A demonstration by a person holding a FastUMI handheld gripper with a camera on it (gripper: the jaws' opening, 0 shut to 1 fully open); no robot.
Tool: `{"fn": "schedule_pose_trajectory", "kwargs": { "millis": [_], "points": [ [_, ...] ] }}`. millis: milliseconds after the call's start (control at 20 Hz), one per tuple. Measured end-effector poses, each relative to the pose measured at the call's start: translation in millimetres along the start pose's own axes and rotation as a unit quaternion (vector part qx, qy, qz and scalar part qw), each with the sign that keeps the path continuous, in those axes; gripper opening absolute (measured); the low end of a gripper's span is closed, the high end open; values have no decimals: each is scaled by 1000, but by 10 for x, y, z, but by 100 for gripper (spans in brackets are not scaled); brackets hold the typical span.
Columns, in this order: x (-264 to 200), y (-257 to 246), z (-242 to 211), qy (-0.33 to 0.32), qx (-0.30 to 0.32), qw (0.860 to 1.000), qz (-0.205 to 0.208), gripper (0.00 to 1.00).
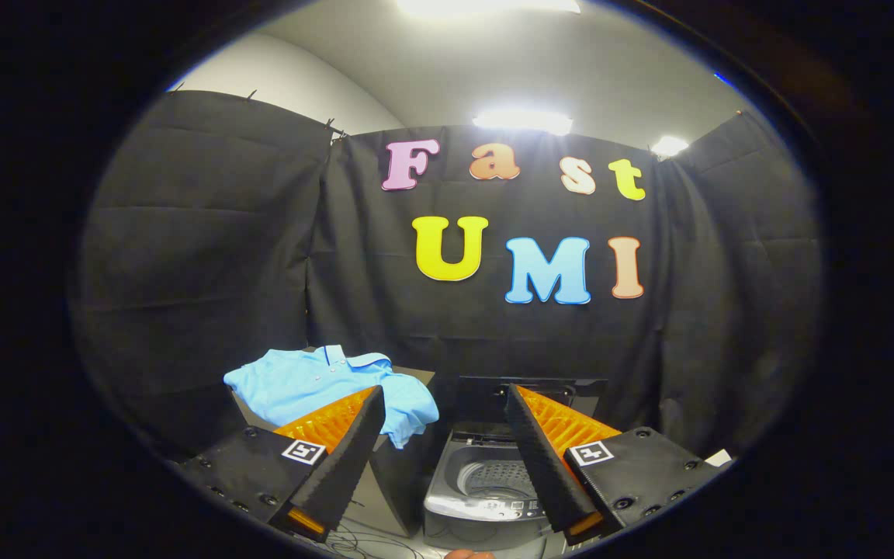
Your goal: Put the clothes into the washing machine and then close the washing machine lid.
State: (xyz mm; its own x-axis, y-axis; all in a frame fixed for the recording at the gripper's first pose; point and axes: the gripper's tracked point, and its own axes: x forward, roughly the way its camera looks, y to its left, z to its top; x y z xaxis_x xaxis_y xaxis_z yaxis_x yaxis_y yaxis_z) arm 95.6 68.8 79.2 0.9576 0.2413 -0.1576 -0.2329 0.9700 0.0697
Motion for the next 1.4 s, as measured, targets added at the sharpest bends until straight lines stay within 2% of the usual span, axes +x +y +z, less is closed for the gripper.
{"fn": "schedule_pose_trajectory", "kwargs": {
  "millis": [150,400,800,1200,1400],
  "points": [
    [167,183,147,10,25,999,21,98],
    [478,475,307,38,-4,998,55,98],
    [1050,1129,235,98,-3,988,122,98],
    [1578,1647,161,126,-29,980,151,98],
    [1825,1841,87,143,-4,976,162,98]
  ]
}}
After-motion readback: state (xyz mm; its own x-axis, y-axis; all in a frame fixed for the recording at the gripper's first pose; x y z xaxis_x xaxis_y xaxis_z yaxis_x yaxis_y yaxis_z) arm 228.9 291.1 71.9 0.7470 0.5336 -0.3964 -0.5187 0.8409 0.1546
